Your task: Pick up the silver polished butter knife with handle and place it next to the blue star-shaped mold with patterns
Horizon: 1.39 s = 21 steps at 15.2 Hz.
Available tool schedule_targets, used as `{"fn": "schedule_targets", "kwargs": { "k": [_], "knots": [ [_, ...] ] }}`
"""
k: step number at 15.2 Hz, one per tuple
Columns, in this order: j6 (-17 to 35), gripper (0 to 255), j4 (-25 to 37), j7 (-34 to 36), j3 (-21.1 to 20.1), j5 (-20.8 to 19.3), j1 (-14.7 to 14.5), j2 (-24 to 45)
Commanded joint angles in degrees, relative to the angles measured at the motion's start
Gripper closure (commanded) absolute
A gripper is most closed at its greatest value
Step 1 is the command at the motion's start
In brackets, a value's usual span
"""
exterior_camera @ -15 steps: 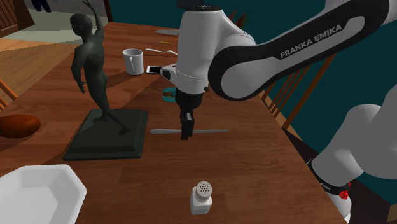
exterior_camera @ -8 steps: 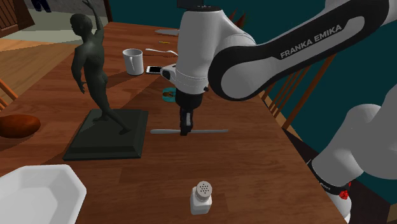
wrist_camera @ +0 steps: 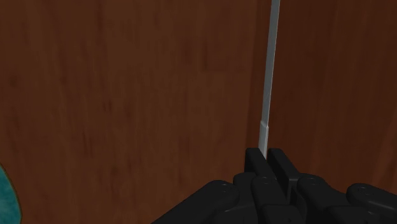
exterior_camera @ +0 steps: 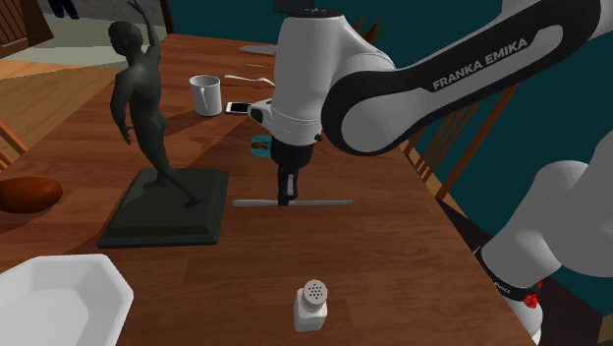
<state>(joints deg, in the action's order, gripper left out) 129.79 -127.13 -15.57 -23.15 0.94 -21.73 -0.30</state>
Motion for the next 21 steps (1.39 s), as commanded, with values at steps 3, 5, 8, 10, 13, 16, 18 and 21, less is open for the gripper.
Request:
{"fn": "schedule_targets", "kwargs": {
  "k": [3, 5, 8, 10, 13, 16, 18, 21],
  "knots": [
    [-2.28, 255, 1.14, -0.41, 0.06, 0.58, 0.04, -1.22],
    [-3.81, 255, 1.97, -0.64, 0.11, 0.92, 0.06, -1.98],
    [-6.10, 255, 3.30, -0.95, 0.21, 1.35, 0.09, -3.01],
    [-7.63, 255, 4.25, -1.13, 0.28, 1.60, 0.12, -3.63],
    [-9.92, 255, 5.76, -1.35, 0.40, 1.91, 0.15, -4.47],
    [-12.21, 255, 7.39, -1.53, 0.51, 2.16, 0.18, -5.18],
    [-13.74, 255, 8.53, -1.62, 0.59, 2.29, 0.21, -5.59],
    [-16.03, 255, 10.34, -1.73, 0.70, 2.45, 0.25, -6.11]
  ]
}}
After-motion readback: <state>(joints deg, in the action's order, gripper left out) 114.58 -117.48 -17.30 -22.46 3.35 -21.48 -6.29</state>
